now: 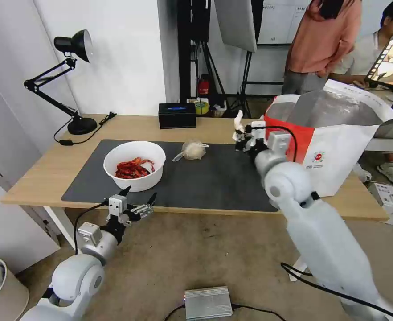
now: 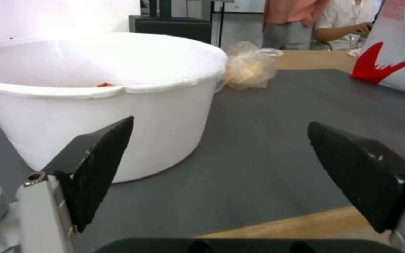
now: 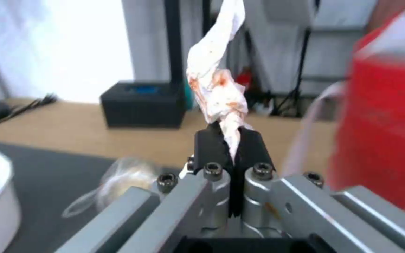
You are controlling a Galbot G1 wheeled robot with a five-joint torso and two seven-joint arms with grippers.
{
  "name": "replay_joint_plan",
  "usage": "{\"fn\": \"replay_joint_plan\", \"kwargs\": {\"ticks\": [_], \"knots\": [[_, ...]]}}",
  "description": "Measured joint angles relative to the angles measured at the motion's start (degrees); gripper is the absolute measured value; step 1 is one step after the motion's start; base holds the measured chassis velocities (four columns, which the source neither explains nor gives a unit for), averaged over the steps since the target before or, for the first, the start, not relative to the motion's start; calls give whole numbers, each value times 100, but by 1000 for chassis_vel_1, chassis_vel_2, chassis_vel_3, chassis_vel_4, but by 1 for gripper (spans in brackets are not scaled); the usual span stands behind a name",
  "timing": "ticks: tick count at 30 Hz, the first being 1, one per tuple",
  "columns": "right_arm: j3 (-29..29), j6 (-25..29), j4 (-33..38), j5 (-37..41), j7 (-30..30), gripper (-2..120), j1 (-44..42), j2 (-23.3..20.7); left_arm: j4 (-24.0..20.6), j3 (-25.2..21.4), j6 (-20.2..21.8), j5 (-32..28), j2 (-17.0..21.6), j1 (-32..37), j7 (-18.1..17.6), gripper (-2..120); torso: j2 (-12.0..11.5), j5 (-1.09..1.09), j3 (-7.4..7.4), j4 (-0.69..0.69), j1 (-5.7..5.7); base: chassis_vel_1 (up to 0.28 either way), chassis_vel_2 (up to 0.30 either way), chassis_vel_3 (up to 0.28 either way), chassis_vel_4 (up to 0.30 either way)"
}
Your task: Pick up the trash from the table and place it into the takeout bag.
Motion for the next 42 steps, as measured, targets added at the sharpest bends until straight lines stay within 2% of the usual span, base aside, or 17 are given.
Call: {"fn": "replay_joint_plan", "kwargs": {"ticks": [7, 9, 15, 22, 27, 34, 37, 42], "knots": [[473, 708, 244, -910, -226, 0, -277, -218, -29, 72, 11, 93, -94, 1, -5, 100, 0, 0, 0, 0, 0, 0, 0, 0, 0], [648, 1150, 247, -1239, -305, 0, -324, -316, -44, 93, 15, 117, -119, 4, -8, 100, 0, 0, 0, 0, 0, 0, 0, 0, 0], [806, 1853, -23, -1952, -156, 0, -329, -342, -44, 144, 24, 125, -123, -25, -13, 100, 0, 0, 1, 1, 1, 0, 0, 0, 0], [963, 1892, -187, -2502, 262, 0, -382, -346, -18, 221, 29, 124, -137, -65, -22, 100, 0, 0, 1, 0, 0, 0, 0, 0, 0], [1047, 1574, -164, -2214, 581, 0, -385, -451, -17, 263, 46, 106, -131, -75, -146, 100, 0, -1, 1, 0, 0, 0, 0, 0, 0], [1098, 1406, -83, -1729, 747, 0, -383, -492, -45, 276, 123, 98, -128, -81, -168, 100, 0, 0, 1, 0, 0, 0, 0, 0, 0], [1099, 1185, -41, -1076, 901, 0, -345, -458, -47, 277, 141, 96, -117, -84, -169, 100, 0, 0, 1, 1, 1, 0, 0, 0, 0], [1128, 1055, -31, -675, 975, 0, -301, -501, -47, 259, 143, 92, -104, -78, -169, 100, 0, -1, 1, 1, 1, 0, 0, 0, 0]]}}
